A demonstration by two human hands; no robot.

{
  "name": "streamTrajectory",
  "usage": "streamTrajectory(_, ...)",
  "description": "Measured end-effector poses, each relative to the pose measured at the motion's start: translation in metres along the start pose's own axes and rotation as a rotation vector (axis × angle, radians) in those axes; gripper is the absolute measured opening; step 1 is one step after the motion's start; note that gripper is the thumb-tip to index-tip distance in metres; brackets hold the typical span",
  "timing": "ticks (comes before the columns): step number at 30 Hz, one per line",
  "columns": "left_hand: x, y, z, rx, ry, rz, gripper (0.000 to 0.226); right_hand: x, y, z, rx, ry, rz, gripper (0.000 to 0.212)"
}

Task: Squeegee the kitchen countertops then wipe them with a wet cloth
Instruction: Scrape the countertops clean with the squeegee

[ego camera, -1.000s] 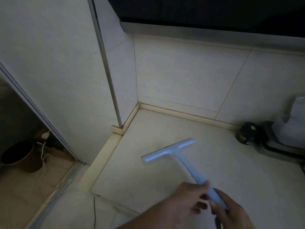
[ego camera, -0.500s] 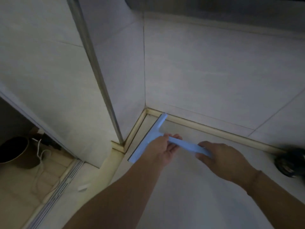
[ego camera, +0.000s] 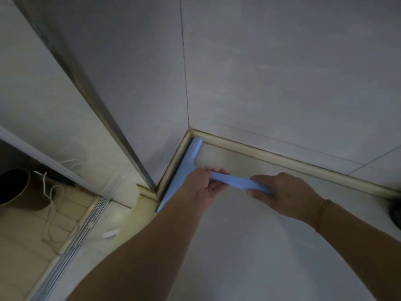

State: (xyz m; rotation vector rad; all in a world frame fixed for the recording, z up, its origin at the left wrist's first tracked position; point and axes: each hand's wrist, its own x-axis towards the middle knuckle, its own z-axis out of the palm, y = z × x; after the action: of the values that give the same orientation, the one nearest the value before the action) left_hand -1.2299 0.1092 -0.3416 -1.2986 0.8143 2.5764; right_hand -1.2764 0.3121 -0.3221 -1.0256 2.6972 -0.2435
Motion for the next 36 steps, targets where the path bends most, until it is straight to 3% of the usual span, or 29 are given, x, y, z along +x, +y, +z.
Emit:
streamTrajectory(16, -0.001, -0.021, 0.009, 0.091, 0.104, 0.078, 0.027, -0.008, 0.003, 0.0, 0.081, -0.052, -0.099, 0.038)
streamTrajectory(19, -0.002, -0.042, 0.022, 0.105, 0.081, 0.041, 0.021, -0.031, 0.022, -0.006, 0.077, -0.057, -0.013, 0.038)
streamTrajectory(24, -0.012, -0.113, 0.064, 0.08, -0.015, -0.07, 0.02, -0.097, 0.075, -0.019, 0.159, -0.124, 0.121, 0.059)
streamTrajectory(30, -0.013, -0.127, 0.07, 0.099, 0.024, -0.009, 0.021, -0.111, 0.078, -0.014, 0.153, -0.109, 0.143, 0.04)
streamTrajectory(36, -0.021, -0.133, 0.071, 0.089, 0.007, 0.007, 0.021, -0.116, 0.077, -0.016, 0.201, -0.12, 0.126, 0.035)
